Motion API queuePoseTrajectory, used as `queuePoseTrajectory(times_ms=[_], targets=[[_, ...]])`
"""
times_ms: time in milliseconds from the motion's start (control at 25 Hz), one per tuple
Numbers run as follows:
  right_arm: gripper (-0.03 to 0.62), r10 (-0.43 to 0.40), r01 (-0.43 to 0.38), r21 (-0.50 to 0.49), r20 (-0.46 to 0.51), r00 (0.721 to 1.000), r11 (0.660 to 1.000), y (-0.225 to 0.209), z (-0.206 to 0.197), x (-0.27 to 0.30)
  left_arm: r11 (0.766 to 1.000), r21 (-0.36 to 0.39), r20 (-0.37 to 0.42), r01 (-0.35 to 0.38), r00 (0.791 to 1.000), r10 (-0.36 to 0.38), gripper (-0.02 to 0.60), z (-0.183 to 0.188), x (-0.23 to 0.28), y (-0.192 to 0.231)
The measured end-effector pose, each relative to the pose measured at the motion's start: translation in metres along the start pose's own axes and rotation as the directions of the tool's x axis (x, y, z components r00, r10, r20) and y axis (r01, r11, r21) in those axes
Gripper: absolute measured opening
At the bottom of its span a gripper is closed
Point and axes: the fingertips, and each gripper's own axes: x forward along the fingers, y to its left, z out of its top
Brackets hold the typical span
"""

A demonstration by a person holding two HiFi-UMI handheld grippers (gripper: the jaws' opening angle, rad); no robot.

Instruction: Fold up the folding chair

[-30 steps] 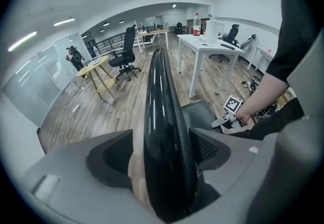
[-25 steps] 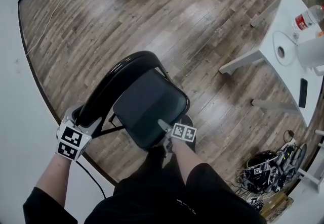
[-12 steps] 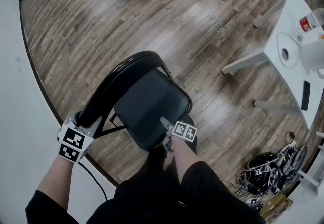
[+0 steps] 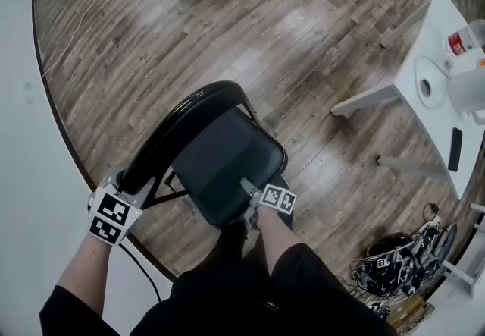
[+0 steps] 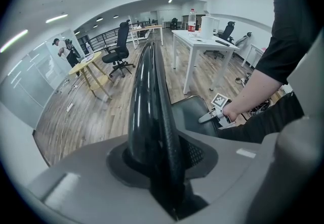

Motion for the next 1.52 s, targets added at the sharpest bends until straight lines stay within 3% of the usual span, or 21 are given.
queuePoseTrajectory(times_ms=[1520], targets=[[0.189, -0.015, 0.015, -0.008, 0.003, 1.000, 1.000, 0.045, -0.004, -0.014, 0.999, 0.051, -0.007, 0.013, 1.000, -0.012, 0.064, 0.009, -0.016, -0.072]])
